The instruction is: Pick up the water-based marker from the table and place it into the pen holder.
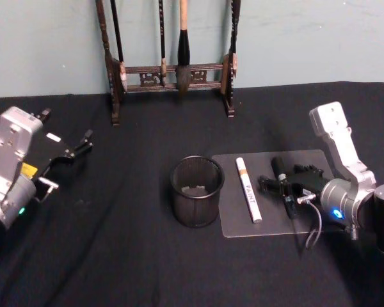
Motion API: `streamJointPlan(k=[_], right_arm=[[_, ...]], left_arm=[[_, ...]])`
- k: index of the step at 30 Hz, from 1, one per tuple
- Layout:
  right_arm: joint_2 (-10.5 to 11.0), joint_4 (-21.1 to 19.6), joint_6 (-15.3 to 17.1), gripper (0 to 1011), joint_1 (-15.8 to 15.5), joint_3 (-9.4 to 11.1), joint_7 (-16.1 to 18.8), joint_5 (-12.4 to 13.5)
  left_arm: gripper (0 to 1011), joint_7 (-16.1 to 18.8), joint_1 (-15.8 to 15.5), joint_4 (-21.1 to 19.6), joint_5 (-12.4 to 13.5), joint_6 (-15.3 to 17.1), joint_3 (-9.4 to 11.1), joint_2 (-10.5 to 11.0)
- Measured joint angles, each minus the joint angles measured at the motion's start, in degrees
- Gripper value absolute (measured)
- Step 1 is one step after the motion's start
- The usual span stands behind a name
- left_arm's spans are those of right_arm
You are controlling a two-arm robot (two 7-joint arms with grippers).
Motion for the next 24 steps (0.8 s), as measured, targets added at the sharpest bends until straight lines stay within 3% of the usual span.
streamJointPlan(k=[15, 24], right_arm=[[-0.12, -0.07, -0.25, 1002, -0.08, 0.01, 0.29, -0.8], [-0.09, -0.09, -0.24, 839, -0.04, -0.01, 0.22, -0.67]], left_arm=[[1001, 0.0, 0.0, 0.0, 0.0, 0.0, 0.0, 0.0], [1001, 0.0, 0.0, 0.0, 0.0, 0.0, 0.0, 0.0]])
